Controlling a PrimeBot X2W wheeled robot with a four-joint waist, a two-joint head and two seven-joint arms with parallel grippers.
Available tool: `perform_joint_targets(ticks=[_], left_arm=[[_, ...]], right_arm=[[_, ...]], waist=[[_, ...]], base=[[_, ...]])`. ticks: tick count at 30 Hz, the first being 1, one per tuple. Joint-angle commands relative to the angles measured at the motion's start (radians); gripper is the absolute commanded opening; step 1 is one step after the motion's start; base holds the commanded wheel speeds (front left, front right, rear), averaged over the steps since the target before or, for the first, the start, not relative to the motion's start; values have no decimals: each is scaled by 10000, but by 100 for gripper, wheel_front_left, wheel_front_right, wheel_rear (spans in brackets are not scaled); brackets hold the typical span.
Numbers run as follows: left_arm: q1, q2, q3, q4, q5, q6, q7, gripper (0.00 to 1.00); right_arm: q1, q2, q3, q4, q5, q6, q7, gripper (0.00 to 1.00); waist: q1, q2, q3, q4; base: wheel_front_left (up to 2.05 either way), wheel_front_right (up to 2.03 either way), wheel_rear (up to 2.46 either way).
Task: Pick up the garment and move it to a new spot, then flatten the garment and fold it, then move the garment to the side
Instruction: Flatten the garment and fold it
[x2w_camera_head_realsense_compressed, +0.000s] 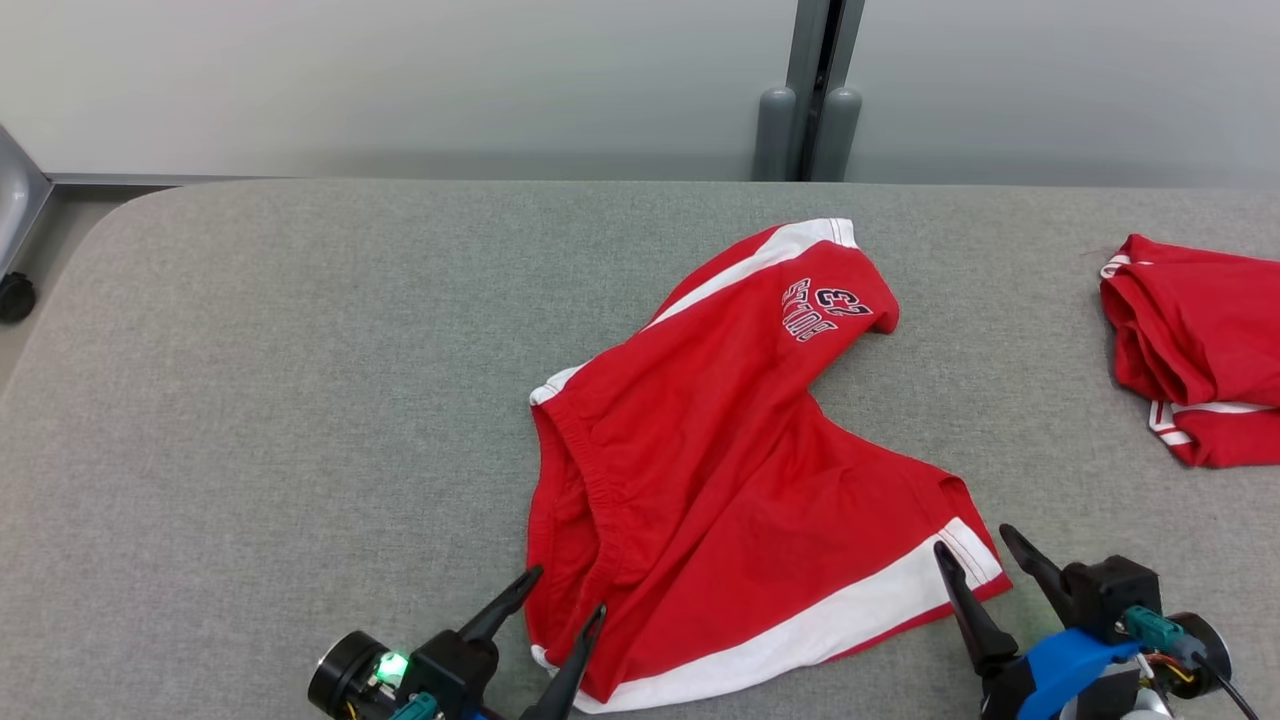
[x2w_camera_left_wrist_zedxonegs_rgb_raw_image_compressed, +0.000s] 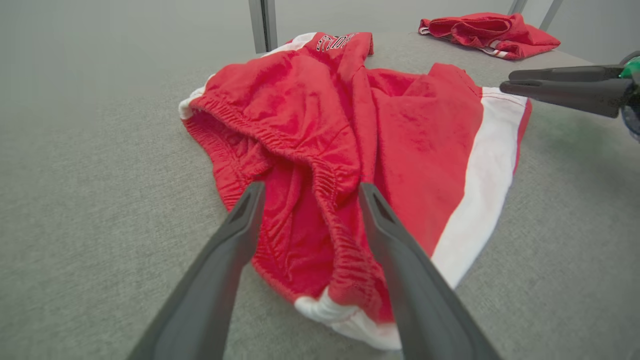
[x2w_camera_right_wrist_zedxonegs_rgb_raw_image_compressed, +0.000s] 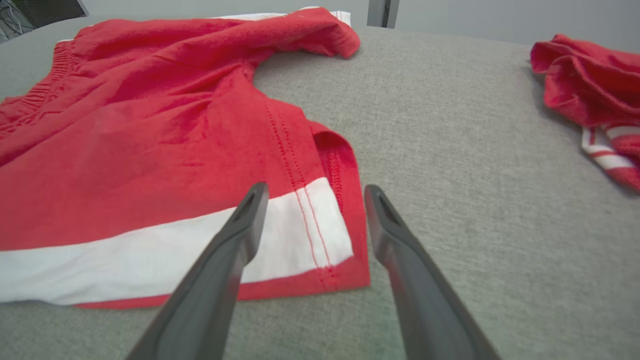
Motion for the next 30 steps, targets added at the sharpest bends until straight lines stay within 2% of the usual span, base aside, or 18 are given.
perform_joint_targets(ticks=[1,13,24,30], left_arm=[[-199,157,-209,89,-166,-17,75,100],[-642,733,-1849,679,-1238,-19,504,100],[-1050,921,-2417,962,-1611,-19,467,100],[-1193,1002,-2616,1121,-1763,-19,466,100]], right_arm=[[-196,-102,151,205,120,2,-41,100],[-875,-610,1607,1124,1397,2,27,100],[-1439,-1308,2323,1477,2302,2,-260,100],[-1580,-1499,3137,1542,2779,3,-132,100]], waist=[[-1,-1,21,-5],[-1,-1,134,-11],[-1,-1,257,11],[-1,-1,269,38]], base=[[0,0,0],[0,0,0],[0,0,0],[0,0,0]])
